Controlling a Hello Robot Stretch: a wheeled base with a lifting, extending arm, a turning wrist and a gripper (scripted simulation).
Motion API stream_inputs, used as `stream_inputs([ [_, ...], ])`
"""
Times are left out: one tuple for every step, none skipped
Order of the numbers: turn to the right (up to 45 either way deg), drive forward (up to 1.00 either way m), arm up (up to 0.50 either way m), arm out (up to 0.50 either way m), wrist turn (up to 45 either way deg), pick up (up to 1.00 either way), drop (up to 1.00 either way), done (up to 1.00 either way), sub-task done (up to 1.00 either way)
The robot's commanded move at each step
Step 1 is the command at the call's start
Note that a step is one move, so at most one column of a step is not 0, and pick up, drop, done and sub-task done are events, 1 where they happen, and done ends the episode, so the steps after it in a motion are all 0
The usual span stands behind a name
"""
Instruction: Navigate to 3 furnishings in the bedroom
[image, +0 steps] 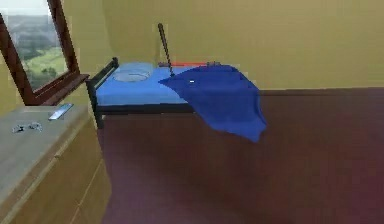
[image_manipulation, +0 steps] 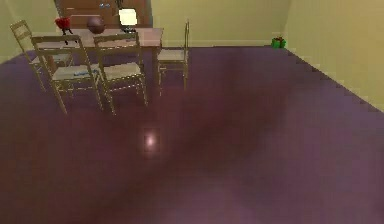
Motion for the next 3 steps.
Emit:
stream_inputs([
  [45.0, 0.0, 0.0, 0.0, 0.0, 0.0, 0.0, 0.0, 0.0],
  [39.0, 0.0, 0.0, 0.0, 0.0, 0.0, 0.0, 0.0, 0.0],
  [0.0, 1.0, 0.0, 0.0, 0.0, 0.0, 0.0, 0.0, 0.0],
])
